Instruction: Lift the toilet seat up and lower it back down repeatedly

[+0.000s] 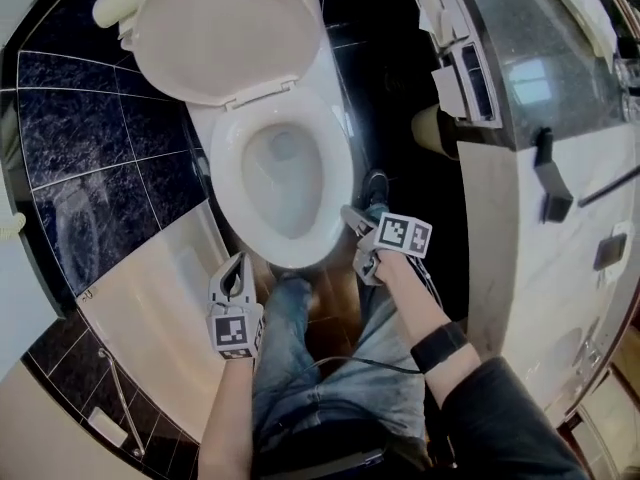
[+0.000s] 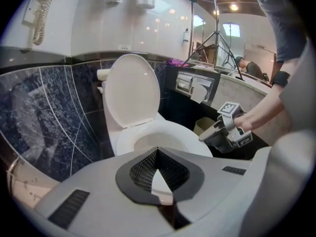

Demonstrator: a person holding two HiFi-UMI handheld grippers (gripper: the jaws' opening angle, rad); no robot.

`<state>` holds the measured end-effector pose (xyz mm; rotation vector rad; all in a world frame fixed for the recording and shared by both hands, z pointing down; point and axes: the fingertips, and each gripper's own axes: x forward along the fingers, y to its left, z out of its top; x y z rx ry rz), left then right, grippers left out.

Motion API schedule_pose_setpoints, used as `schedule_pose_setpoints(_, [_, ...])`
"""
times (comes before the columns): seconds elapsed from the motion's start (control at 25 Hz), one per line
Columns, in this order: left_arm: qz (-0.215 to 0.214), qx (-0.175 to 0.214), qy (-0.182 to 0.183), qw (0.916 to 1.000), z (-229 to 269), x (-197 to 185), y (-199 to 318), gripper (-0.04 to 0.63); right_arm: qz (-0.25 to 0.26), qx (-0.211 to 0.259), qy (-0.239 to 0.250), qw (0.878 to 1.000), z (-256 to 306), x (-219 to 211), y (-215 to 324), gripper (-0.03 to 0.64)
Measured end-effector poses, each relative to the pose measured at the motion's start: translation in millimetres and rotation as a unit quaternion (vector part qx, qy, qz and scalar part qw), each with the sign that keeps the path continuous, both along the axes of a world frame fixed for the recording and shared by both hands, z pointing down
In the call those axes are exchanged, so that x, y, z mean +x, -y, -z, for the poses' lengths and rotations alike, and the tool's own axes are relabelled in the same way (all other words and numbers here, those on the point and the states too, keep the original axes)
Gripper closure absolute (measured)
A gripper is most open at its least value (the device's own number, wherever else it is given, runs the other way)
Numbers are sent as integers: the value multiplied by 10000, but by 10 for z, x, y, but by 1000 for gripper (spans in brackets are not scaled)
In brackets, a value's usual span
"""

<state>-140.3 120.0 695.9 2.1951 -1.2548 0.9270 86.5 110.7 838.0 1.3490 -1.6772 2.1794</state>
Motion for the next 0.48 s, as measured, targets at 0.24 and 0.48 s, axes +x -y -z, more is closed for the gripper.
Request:
schedule_pose_setpoints(0.24, [514,-643,-82,9966,-53,-119,-437,597,165,157,61,9997,719,-28,328,499])
schedule_pose_setpoints(0.48, [770,-835,-332,9930,-212,84,-424,597,331,301,60,9990,1124,-42,630,497])
